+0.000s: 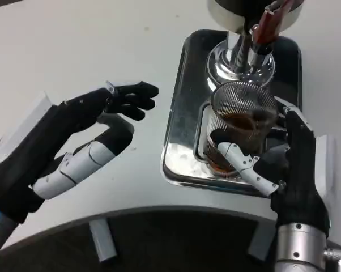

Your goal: Grasp the cup under the faucet to collect the drink, then remove the cup.

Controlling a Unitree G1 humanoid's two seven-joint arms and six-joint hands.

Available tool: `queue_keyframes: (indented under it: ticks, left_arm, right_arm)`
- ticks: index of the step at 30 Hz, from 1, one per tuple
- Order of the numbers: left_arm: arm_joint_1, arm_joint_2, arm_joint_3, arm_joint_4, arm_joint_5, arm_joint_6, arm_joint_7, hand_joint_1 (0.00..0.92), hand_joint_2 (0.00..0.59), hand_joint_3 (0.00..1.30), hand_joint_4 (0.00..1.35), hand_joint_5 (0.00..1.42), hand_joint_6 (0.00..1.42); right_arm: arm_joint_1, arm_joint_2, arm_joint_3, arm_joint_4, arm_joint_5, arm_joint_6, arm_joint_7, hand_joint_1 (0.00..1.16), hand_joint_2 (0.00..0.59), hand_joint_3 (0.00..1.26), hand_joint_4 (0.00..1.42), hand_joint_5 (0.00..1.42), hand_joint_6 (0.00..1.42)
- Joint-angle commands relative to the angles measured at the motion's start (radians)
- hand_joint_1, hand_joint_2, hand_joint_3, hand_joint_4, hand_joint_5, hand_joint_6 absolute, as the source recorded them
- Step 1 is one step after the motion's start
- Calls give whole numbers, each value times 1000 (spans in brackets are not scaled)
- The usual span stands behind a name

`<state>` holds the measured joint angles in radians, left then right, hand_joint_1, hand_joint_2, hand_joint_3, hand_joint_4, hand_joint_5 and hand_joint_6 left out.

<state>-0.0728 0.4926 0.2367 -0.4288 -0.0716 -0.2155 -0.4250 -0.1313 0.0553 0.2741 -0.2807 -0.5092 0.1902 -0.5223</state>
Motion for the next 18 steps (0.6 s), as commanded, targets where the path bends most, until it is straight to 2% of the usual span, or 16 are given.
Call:
queue_keyframes:
  ticks: [1, 9, 18]
  left_arm:
    - [43, -7, 13, 17, 20, -37, 21, 0, 158, 353, 342, 381, 481]
    - [62, 6, 13, 42, 111, -47, 55, 0, 159, 348, 334, 361, 455]
    - [81, 20, -7, 60, 212, -51, 63, 0, 156, 258, 190, 206, 306]
  right_arm:
    - [32, 7, -11, -30, -15, -42, 8, 748, 261, 631, 697, 789, 897]
    - [75, -9, -18, -76, -40, -81, 30, 748, 261, 646, 708, 803, 922]
    - [109, -28, -24, -101, -52, -117, 50, 757, 252, 653, 721, 822, 959]
